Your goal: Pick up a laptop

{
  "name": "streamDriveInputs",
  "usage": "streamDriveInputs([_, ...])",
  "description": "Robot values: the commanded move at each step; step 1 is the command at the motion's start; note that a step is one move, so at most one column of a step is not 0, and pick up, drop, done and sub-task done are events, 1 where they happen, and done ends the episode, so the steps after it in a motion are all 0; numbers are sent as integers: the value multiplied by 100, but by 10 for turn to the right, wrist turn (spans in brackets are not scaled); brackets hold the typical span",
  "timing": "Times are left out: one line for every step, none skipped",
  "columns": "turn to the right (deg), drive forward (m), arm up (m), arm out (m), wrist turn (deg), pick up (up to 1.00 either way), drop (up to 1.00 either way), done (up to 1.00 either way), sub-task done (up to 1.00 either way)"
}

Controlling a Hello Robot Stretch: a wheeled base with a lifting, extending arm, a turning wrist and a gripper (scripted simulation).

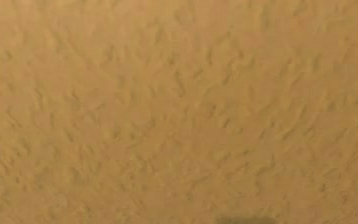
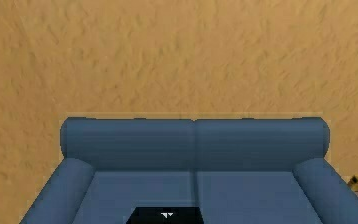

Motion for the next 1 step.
streamDriveInputs([0, 0, 44, 0, 0, 0, 0, 0, 0])
